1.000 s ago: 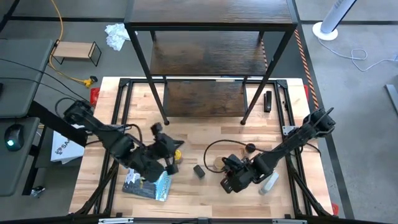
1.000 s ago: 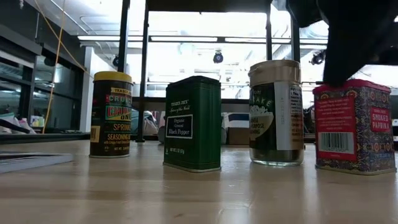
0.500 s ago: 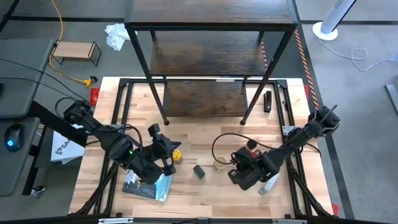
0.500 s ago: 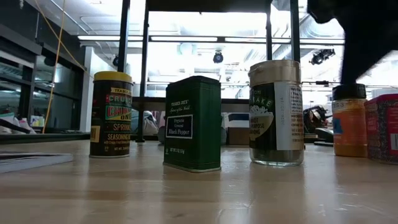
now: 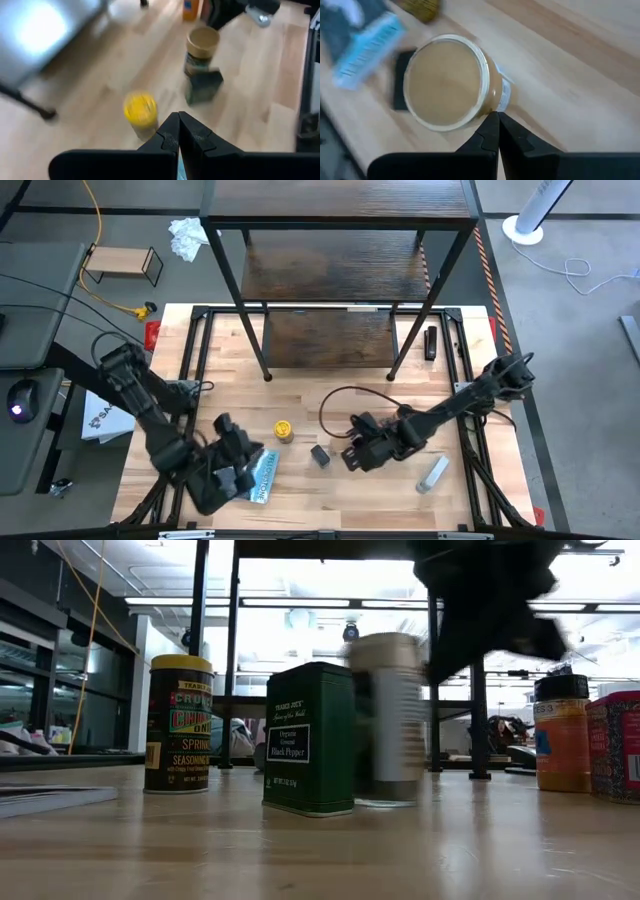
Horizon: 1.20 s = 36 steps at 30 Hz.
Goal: Shelf spices
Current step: Adjust the seasoning bottles and cans
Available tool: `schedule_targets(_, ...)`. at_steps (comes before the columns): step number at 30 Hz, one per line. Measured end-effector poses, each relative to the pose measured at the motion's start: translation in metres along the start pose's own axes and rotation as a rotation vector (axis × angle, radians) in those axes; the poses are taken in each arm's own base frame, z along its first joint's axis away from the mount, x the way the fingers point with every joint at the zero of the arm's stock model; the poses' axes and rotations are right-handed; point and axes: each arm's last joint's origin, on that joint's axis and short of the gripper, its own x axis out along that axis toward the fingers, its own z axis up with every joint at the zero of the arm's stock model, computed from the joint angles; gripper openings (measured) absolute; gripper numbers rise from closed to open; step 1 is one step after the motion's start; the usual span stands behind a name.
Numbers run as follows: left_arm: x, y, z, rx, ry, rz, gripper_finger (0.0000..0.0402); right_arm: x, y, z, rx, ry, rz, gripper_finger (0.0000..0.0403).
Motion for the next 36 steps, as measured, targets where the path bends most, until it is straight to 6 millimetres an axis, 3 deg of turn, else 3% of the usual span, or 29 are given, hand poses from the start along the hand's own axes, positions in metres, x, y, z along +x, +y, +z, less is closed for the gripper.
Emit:
schedule_targets(9, -0.002, 0.003, -0.071, -0.22, 0.101, -0.025, 0.0, 0.033, 0.016, 0.027, 0.03, -0.079, 0.179, 0.0)
schedule_targets(12, -0.002, 0.006, -0.081, -0.25, 0.107, -0.018, 0.0, 0.031, 0.017, 0.035, -0.038, -0.109, 0.21, 0.0)
schedule_targets(15, 0.001, 0.01, -0.086, -0.228, 0.108, 0.005, 0.0, 0.016, 0.017, 0.042, -0.088, -0.127, 0.218, 0.0)
schedule_targets(20, 0.025, 0.023, -0.072, -0.282, 0.09, 0.145, 0.0, -0.011, 0.007, 0.039, -0.116, -0.124, 0.138, 0.0)
schedule_targets(27, 0.089, 0.048, -0.037, -0.234, 0.073, 0.3, 0.0, -0.021, 0.004, 0.023, -0.124, -0.064, 0.105, 0.0)
schedule_targets(32, 0.132, 0.049, -0.017, -0.209, 0.148, 0.114, 0.0, -0.028, 0.009, 0.006, -0.114, -0.046, 0.133, 0.0)
schedule_targets(36, 0.143, 0.044, -0.004, -0.215, 0.137, -0.036, 0.0, -0.033, 0.013, -0.009, -0.111, -0.024, 0.155, 0.0)
